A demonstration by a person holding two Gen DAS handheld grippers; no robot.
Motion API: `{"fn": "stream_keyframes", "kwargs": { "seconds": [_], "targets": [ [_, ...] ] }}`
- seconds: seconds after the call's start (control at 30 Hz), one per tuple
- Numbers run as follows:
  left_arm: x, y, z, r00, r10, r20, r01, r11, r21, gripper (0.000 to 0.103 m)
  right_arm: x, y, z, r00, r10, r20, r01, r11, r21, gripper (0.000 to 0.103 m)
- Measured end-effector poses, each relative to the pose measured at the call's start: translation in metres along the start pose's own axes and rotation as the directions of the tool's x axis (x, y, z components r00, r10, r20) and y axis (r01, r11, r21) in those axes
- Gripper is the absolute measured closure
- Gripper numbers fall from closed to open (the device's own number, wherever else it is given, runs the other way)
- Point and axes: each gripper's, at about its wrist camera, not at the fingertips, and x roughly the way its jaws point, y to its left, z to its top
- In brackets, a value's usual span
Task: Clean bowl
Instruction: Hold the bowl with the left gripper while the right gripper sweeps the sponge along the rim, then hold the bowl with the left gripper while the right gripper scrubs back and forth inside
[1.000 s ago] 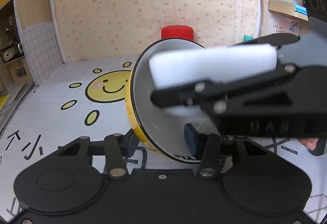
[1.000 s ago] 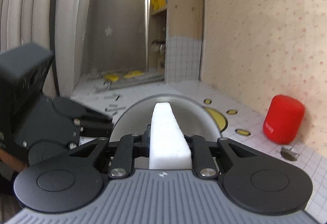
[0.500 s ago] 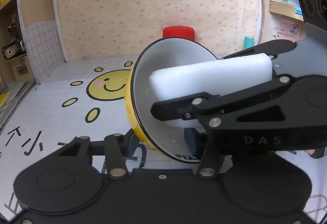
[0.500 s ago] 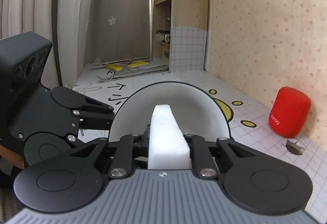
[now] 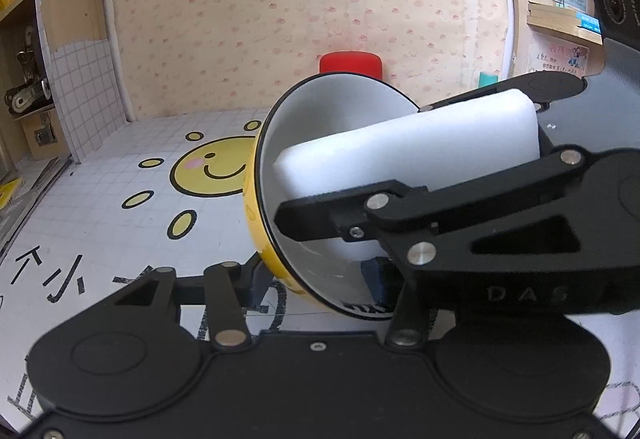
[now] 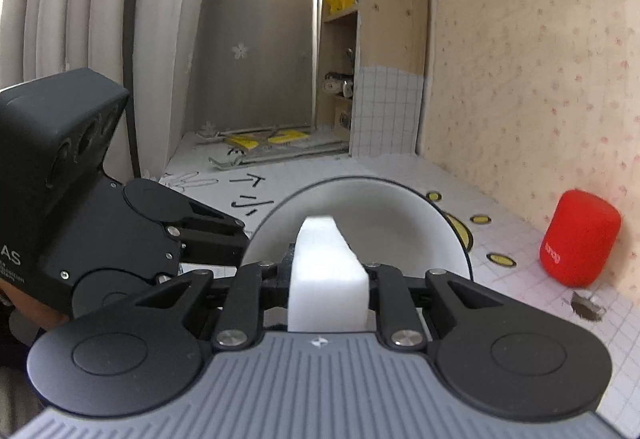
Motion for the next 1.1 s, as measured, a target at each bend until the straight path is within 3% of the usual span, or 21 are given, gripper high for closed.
{"fn": "stream_keyframes", "kwargs": {
  "seconds": [0.2, 0.37, 0.43, 0.53, 0.67, 0.77, 0.93, 1.1],
  "targets": [
    [0.0, 0.001, 0.003, 1.0, -0.004, -0.009, 0.004, 1.0, 0.0, 0.051, 0.002, -0.008, -0.002, 0.999, -0.015, -0.038, 0.017, 0.999, 0.041, 0.083],
    [-0.002, -0.005, 0.002, 0.999, 0.035, 0.029, -0.037, 0.997, 0.074, 0.051, 0.002, -0.011, -0.004, 0.998, -0.013, -0.054, 0.016, 0.998, 0.063, 0.083],
    [0.0, -0.003, 0.003, 1.0, 0.01, 0.011, -0.011, 0.999, 0.048, 0.052, 0.001, -0.01, -0.005, 0.998, -0.025, -0.057, 0.028, 0.999, 0.046, 0.082],
    [0.002, 0.003, 0.004, 1.0, -0.02, -0.008, 0.02, 1.0, -0.012, 0.052, 0.002, -0.009, -0.006, 0.993, -0.106, -0.056, 0.107, 0.994, 0.018, 0.082],
    [0.002, 0.003, 0.002, 1.0, -0.021, -0.007, 0.02, 0.999, -0.024, 0.052, -0.003, -0.012, -0.004, 0.986, -0.164, 0.03, 0.163, 0.986, 0.044, 0.083],
    [0.002, 0.003, 0.002, 1.0, -0.021, -0.007, 0.021, 0.999, -0.031, 0.052, 0.001, -0.004, -0.005, 0.984, -0.162, 0.073, 0.161, 0.987, 0.015, 0.082],
    [0.001, 0.002, 0.001, 1.0, -0.015, 0.0, 0.015, 1.0, -0.02, 0.051, 0.005, 0.003, -0.005, 0.998, -0.054, 0.031, 0.055, 0.998, -0.017, 0.082],
    [0.001, 0.004, 0.002, 1.0, -0.021, -0.001, 0.021, 0.999, -0.029, 0.051, 0.006, -0.01, -0.008, 0.994, -0.095, -0.045, 0.096, 0.995, 0.019, 0.083]
  ]
}}
